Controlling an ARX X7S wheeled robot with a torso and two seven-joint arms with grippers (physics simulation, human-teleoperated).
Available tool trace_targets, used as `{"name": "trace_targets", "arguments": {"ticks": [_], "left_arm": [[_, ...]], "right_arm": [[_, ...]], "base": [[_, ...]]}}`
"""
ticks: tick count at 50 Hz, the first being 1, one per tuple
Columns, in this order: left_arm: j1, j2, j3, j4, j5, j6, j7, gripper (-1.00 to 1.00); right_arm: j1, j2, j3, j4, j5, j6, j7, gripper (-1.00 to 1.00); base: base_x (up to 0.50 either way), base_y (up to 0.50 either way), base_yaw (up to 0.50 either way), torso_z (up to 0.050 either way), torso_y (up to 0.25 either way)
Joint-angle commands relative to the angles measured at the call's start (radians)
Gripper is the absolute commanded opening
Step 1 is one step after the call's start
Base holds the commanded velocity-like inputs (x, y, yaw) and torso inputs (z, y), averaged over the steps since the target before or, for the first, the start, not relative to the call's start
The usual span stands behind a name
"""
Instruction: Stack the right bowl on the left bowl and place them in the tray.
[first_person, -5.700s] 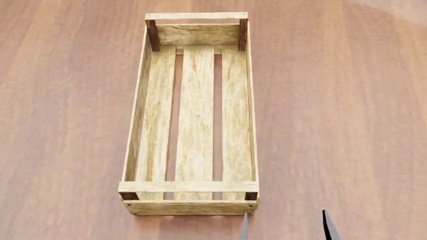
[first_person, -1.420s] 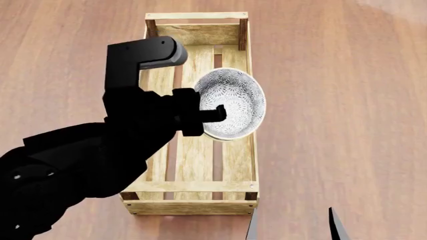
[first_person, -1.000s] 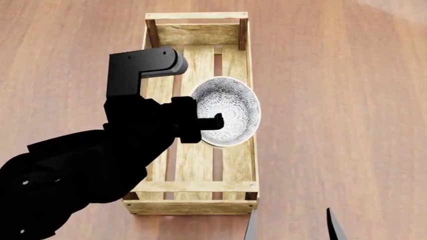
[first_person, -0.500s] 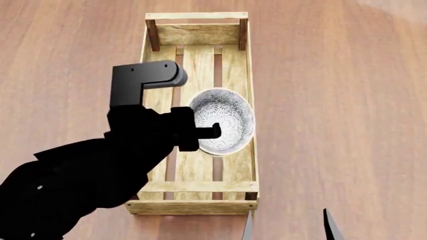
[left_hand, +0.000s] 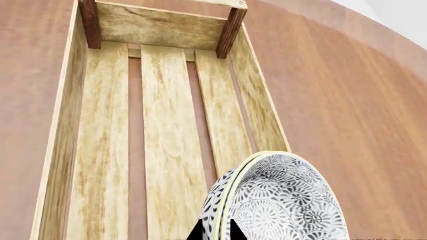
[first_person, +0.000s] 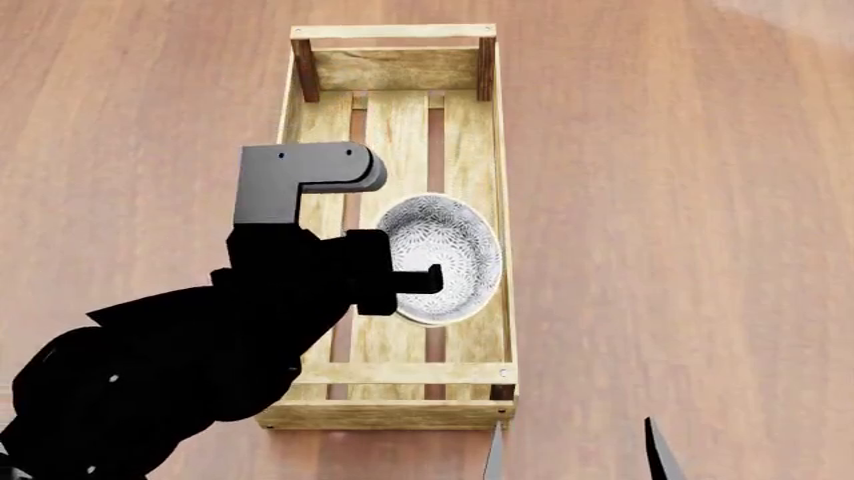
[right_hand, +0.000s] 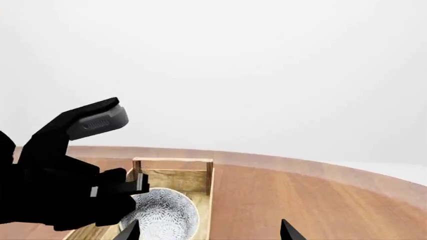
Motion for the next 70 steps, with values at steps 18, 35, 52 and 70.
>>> {"name": "trace_targets", "arguments": {"ticks": [18, 35, 52, 70], "left_arm": [[-0.017, 0.063, 0.036, -0.150, 0.061, 0.114, 0.120, -1.00], [-0.041, 0.081, 0.108, -0.282, 0.050, 0.187, 0.153, -1.00], [-0.094, 0.087, 0.399, -0.393, -0.149, 0.348, 0.188, -1.00], [-0.185, 0.088, 0.810, -0.493, -0.427, 0.534, 0.209, -1.00]], "right_arm": [[0.000, -0.017, 0.019, -0.005, -0.020, 0.002, -0.021, 1.00], [0.001, -0.017, 0.014, -0.001, -0.021, -0.001, -0.021, 1.00], [0.001, -0.014, 0.014, -0.005, -0.020, 0.000, -0.019, 1.00], [0.004, -0.012, 0.015, 0.001, -0.014, -0.004, -0.019, 1.00]], "base": [[0.00, 0.00, 0.00, 0.000, 0.001], [0.00, 0.00, 0.00, 0.001, 0.001], [0.00, 0.00, 0.00, 0.000, 0.001], [0.00, 0.00, 0.00, 0.000, 0.000]]}}
